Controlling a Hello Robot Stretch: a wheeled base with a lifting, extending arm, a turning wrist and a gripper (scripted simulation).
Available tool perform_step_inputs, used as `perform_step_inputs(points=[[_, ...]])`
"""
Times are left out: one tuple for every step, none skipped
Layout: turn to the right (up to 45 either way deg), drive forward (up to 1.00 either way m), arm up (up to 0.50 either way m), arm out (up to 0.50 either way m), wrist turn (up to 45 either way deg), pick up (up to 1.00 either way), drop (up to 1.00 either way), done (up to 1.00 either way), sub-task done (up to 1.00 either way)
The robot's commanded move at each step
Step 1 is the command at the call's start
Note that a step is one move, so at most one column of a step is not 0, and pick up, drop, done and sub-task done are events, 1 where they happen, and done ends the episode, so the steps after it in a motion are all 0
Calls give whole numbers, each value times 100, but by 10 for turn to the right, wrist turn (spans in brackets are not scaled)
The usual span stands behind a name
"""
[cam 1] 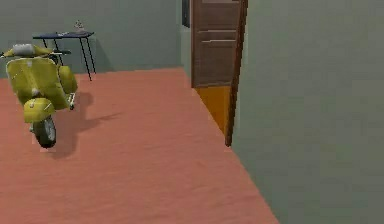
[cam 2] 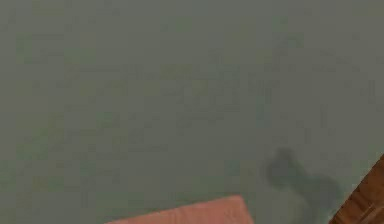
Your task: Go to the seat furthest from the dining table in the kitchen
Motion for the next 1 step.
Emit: perform_step_inputs(points=[[0, 100, 0, 0, 0, 0, 0, 0, 0]])
